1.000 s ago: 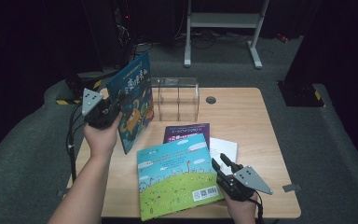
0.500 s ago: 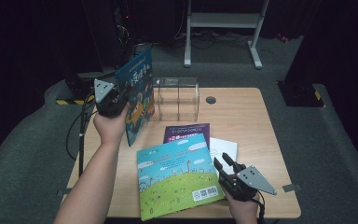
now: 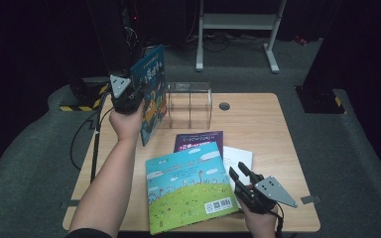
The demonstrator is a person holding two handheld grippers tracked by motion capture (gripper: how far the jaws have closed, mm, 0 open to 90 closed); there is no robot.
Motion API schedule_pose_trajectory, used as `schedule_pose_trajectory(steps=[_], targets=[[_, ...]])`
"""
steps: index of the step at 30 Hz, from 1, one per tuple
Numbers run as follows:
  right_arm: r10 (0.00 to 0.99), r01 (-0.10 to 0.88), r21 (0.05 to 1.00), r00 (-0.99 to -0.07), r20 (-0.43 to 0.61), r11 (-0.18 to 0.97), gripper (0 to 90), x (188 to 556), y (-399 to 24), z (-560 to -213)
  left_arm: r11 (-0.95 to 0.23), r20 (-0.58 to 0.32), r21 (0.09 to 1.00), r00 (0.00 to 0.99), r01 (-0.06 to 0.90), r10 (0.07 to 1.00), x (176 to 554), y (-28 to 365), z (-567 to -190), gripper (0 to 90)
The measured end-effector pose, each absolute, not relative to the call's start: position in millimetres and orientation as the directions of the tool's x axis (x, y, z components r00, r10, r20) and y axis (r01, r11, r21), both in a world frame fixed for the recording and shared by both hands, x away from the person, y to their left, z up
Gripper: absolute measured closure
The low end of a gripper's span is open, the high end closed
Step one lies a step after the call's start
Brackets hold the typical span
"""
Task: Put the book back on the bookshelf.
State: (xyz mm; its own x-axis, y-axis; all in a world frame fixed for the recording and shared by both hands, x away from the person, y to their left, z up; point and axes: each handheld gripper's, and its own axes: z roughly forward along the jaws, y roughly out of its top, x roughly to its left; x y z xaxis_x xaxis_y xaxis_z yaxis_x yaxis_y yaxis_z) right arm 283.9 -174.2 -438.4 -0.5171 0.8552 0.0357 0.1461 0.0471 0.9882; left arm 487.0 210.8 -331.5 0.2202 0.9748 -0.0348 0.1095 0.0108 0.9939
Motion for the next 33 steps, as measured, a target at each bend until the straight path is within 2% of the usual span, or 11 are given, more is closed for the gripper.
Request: schedule_pose_trajectory(steps=[21, 33], targets=[[0.853, 0.141, 0.989, -0.520, 0.044, 0.034, 62.9, 283, -178, -436, 0.028, -0.040, 0.998, 0.191, 0.065, 0.981, 505, 202, -351, 83.4], [0.853, 0.140, 0.989, -0.520, 0.041, 0.038, 62.9, 283, -177, -437, 0.018, -0.032, 0.998, 0.205, 0.068, 0.978, 493, 203, -358, 83.0]])
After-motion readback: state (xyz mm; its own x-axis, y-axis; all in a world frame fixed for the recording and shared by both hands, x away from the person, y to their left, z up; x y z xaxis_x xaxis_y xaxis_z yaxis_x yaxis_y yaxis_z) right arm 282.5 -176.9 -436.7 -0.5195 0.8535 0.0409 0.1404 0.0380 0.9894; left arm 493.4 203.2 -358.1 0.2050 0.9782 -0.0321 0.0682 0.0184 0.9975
